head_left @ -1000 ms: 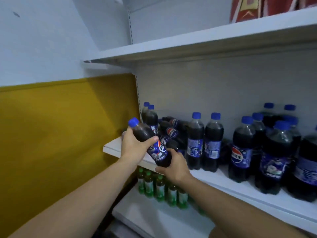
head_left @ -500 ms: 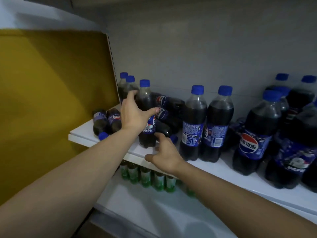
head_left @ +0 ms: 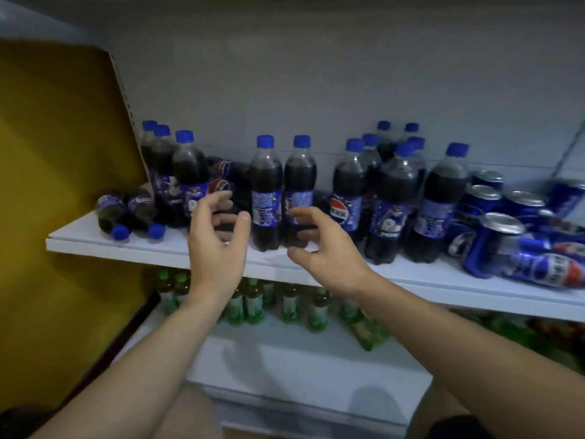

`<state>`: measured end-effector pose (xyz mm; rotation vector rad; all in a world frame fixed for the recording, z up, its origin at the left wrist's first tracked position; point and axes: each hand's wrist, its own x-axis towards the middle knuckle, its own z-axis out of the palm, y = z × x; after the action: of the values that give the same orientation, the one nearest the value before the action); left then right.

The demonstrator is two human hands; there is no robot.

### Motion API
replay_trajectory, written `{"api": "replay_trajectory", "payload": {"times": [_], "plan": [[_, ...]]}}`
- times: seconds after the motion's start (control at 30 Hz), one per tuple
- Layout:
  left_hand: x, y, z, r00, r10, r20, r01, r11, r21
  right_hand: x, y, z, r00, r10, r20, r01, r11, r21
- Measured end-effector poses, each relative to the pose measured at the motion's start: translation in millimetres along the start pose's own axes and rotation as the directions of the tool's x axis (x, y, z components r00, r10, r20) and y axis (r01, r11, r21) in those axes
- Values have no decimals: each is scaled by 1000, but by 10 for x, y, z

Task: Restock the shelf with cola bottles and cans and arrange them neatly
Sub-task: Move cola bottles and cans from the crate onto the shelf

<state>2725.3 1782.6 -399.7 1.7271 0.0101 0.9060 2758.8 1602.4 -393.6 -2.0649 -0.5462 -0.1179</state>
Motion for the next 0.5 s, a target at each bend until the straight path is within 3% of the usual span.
{"api": "replay_trajectory", "payload": {"times": [0.2, 0.5], "plan": [[-707, 781, 722, 942, -2, 337, 94, 962, -258, -985, 23, -1059, 955, 90, -283, -106, 993, -44], [-1054, 1312, 1557, 813, 74, 577, 129, 944, -304, -1618, 241, -1801, 895, 135, -426, -158, 987, -18]]}}
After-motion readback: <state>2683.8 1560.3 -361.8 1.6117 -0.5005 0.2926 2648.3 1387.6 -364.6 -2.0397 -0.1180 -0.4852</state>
